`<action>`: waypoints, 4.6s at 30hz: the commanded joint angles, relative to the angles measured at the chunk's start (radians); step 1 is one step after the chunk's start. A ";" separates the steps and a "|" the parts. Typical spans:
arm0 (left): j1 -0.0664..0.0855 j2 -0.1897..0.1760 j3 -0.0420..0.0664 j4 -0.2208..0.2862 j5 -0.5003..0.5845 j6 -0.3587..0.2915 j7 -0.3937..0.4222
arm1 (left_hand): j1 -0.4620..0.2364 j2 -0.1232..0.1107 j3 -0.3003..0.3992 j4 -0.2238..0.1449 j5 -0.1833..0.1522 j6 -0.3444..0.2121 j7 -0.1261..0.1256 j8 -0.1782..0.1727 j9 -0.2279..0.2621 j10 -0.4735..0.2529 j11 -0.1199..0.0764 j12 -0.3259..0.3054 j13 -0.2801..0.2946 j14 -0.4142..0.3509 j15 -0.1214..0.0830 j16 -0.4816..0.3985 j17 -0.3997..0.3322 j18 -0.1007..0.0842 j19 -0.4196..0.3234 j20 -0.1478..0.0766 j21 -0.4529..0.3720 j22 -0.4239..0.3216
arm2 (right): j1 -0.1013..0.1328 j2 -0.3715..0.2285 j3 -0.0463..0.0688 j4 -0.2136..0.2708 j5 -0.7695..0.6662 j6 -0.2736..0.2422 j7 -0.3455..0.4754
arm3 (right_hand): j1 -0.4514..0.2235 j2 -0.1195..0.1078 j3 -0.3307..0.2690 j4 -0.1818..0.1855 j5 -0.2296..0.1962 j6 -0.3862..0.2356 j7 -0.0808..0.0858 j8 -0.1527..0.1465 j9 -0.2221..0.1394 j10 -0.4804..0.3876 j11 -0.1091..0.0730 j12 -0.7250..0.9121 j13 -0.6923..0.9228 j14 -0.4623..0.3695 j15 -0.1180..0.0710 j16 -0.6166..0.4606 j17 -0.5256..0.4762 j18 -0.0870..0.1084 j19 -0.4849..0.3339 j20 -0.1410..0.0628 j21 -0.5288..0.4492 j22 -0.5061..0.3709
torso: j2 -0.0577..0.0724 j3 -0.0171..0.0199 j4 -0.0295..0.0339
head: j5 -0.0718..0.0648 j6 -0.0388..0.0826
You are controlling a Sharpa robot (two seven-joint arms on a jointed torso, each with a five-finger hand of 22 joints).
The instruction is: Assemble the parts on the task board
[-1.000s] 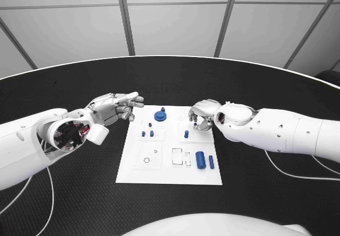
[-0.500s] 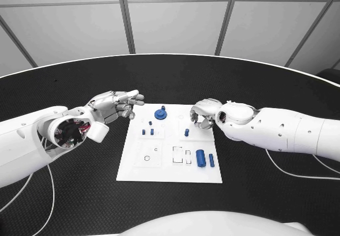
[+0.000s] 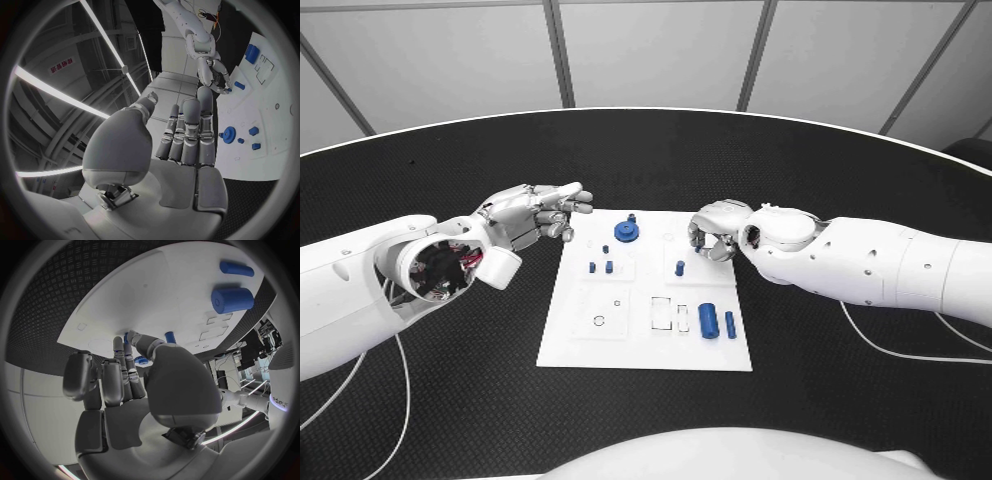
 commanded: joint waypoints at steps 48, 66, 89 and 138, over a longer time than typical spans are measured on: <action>0.000 0.008 0.000 -0.011 0.000 0.002 -0.006 | 0.017 -0.003 -0.011 0.000 -0.004 -0.011 0.006 0.004 0.000 -0.010 0.004 0.005 0.001 -0.011 0.001 0.006 -0.003 0.006 0.007 -0.001 -0.006 -0.002 | -0.007 -0.017 0.001 0.014 0.014 -0.083 0.029 | -0.010 0.042 0.023 -0.024 0.007 0.051 -0.003 0.022 0.021 0.060 -0.007 -0.022 -0.014 0.052 -0.016 0.006 0.013 -0.009 0.013 -0.007 0.022 0.041 | -0.002 -0.0006 -0.0023 | -0.001 -0.003; -0.001 0.016 0.000 -0.032 0.000 0.007 -0.008 | 0.018 -0.001 -0.012 0.001 -0.004 -0.012 0.006 0.003 0.000 -0.011 0.005 0.005 0.001 -0.012 0.001 0.006 -0.003 0.005 0.006 -0.001 -0.007 -0.002 | 0.002 -0.144 0.012 0.264 0.039 -0.133 0.004 | -0.010 0.039 0.024 -0.030 0.009 0.055 -0.004 0.025 0.025 0.067 -0.009 -0.024 -0.015 0.052 -0.018 0.008 0.014 -0.009 0.015 -0.008 0.025 0.044 | -0.005 0.0003 -0.0048 | 0.006 0.007; -0.001 0.073 0.000 -0.079 0.000 0.035 -0.018 | 0.018 0.001 -0.015 0.004 -0.004 -0.014 0.007 0.003 0.000 -0.013 0.006 0.005 0.001 -0.013 0.002 0.006 -0.003 0.005 0.006 0.000 -0.008 -0.003 | 0.014 0.037 0.020 0.315 0.078 -0.110 0.063 | -0.009 0.040 0.033 -0.039 0.021 0.052 0.001 0.022 0.028 0.071 -0.006 -0.036 -0.019 0.054 -0.017 0.013 0.019 -0.009 0.015 -0.008 0.023 0.044 | -0.008 -0.0073 0.0019 | 0.098 0.012; 0.000 0.090 0.000 -0.089 0.000 0.031 -0.009 | 0.016 0.001 -0.024 0.010 -0.004 -0.015 0.008 0.003 0.000 -0.015 0.007 0.007 0.001 -0.015 0.003 0.006 -0.004 0.005 0.005 0.001 -0.010 -0.004 | -0.054 0.165 -0.002 0.165 0.079 -0.023 0.077 | -0.013 0.041 0.033 -0.039 0.026 0.049 0.004 0.020 0.029 0.071 -0.004 -0.041 -0.020 0.055 -0.015 0.015 0.021 -0.008 0.014 -0.007 0.020 0.042 | -0.009 -0.0069 0.0027 | 0.166 -0.034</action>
